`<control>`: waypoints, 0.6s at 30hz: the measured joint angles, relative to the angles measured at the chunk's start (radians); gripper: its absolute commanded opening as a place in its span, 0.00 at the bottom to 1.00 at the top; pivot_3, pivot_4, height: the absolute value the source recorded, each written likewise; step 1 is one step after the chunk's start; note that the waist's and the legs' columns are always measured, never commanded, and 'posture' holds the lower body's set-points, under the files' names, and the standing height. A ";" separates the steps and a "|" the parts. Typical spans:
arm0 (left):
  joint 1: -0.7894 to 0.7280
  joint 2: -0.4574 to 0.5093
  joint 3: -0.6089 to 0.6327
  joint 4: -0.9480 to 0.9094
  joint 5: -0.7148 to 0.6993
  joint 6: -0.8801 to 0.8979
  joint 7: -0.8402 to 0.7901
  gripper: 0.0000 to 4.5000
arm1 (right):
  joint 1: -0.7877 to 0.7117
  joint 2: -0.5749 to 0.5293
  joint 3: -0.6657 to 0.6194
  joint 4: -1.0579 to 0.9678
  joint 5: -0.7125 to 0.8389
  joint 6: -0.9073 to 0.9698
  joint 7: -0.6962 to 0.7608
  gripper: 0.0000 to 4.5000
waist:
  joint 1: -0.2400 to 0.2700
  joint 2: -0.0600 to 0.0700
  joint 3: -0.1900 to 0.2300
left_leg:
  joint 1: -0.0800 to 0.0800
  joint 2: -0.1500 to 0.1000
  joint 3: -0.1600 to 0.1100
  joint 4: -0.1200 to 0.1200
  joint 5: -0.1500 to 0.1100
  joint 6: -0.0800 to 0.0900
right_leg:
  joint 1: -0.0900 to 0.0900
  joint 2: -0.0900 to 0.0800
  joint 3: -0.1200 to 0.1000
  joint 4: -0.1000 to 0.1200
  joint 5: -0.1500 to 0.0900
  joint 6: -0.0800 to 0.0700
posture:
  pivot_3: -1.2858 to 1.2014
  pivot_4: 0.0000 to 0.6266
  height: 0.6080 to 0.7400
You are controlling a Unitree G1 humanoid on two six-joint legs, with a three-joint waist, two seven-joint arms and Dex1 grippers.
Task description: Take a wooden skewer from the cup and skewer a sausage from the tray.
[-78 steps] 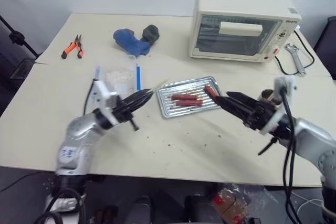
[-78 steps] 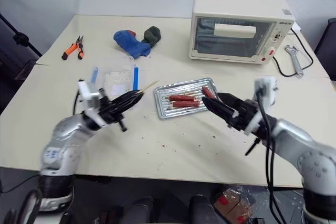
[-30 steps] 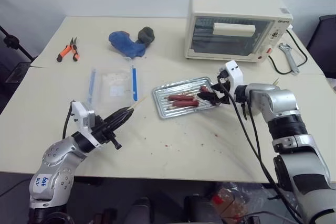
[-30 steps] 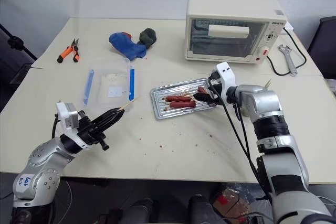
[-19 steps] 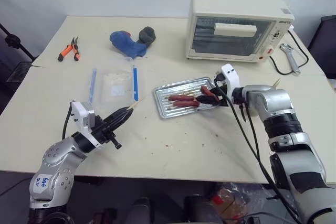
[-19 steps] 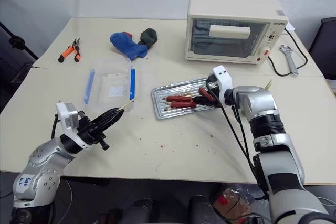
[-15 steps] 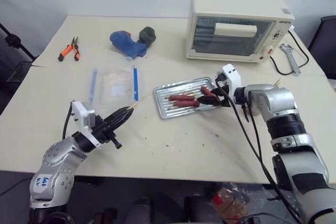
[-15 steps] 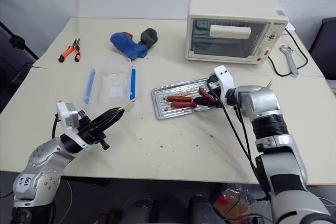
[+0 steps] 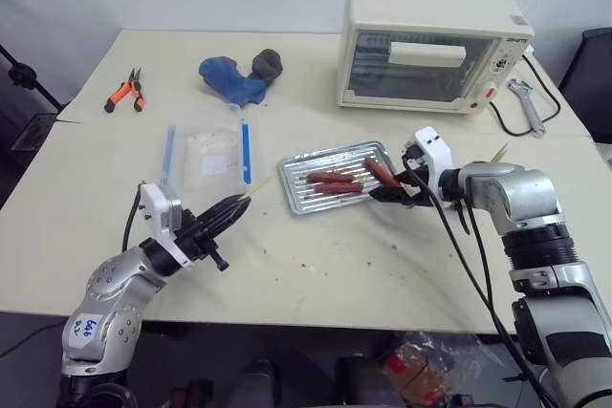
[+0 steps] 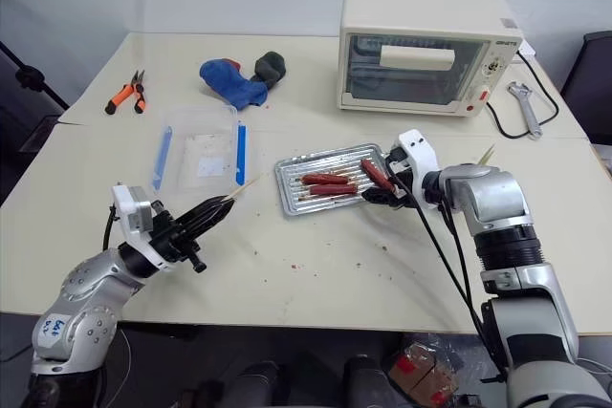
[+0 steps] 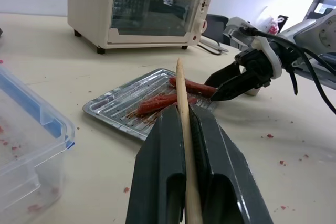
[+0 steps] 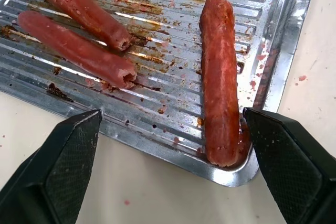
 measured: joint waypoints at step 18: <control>-0.011 0.000 -0.005 0.000 0.017 0.000 0.008 0.00 | -0.016 0.032 -0.018 0.077 -0.005 -0.056 -0.019 0.32 | 0.000 0.000 0.000 | 0.000 0.000 0.000 0.000 0.000 0.000 | 0.000 0.000 0.000 0.000 0.000 0.000 | 0.52 0.24 1.00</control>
